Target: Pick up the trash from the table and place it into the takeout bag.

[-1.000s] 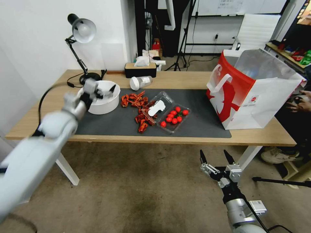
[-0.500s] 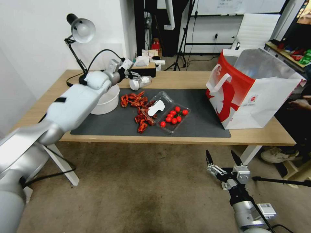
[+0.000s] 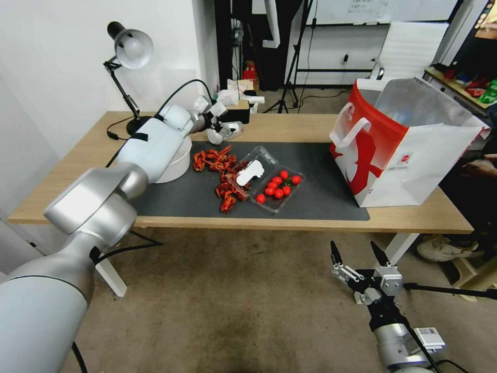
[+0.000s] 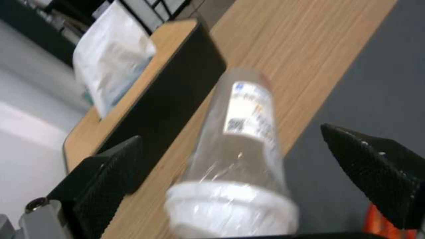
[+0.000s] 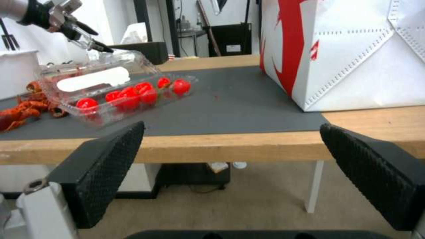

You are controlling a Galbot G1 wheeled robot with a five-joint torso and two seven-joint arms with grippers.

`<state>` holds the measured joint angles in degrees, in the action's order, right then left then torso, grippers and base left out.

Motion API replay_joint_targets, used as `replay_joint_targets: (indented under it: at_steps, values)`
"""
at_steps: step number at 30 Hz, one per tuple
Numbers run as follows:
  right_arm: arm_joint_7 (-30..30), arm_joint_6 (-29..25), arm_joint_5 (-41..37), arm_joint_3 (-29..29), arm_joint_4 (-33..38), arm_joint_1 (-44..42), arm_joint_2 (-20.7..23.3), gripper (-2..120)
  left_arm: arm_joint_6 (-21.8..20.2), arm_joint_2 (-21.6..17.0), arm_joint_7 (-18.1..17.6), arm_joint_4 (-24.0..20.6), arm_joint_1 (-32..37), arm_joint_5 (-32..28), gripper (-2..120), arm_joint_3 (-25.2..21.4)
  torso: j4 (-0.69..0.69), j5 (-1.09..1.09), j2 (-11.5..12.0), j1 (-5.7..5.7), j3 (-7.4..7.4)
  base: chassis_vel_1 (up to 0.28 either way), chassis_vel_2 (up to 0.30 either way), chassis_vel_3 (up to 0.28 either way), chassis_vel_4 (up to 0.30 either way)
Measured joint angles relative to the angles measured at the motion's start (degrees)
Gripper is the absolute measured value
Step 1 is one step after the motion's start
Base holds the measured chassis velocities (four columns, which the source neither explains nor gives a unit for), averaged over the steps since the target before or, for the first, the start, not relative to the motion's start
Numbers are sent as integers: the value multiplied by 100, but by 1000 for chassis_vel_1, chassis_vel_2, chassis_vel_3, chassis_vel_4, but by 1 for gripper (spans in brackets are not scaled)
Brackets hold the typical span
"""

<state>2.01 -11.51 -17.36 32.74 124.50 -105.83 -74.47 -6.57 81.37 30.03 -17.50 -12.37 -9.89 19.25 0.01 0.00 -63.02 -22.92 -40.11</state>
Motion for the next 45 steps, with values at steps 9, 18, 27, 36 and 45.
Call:
replay_joint_targets:
  at_steps: [9, 18, 27, 36, 45]
  values:
    - [-34, 0, -2, 34, 62, -81, 1, 100, -182, 95, -98, 457, -32, 306, 100, -365, 0, 0, 0, 0, 0, 0, 0, 0, 0]
    - [-43, 0, 3, 29, 94, -120, -9, 100, -170, 122, 13, 527, 16, 353, 100, -528, -1, 0, 0, 0, 0, 0, 0, 0, 0]
    - [-39, 0, 7, 42, 142, -141, -15, 100, -159, 206, 36, 621, 81, 344, 100, -664, -2, 0, -1, 0, 0, 0, 0, 0, 0]
    - [-33, 0, 35, 18, 140, -116, -35, 100, -153, 230, 30, 638, 127, 329, 100, -791, -1, 0, 0, 0, 0, 0, 0, 0, 0]
    - [-31, 0, 50, 12, 141, -114, -40, 100, -152, 263, -58, 650, 139, 311, 100, -907, -1, 0, 0, 0, 0, 0, 0, 0, 0]
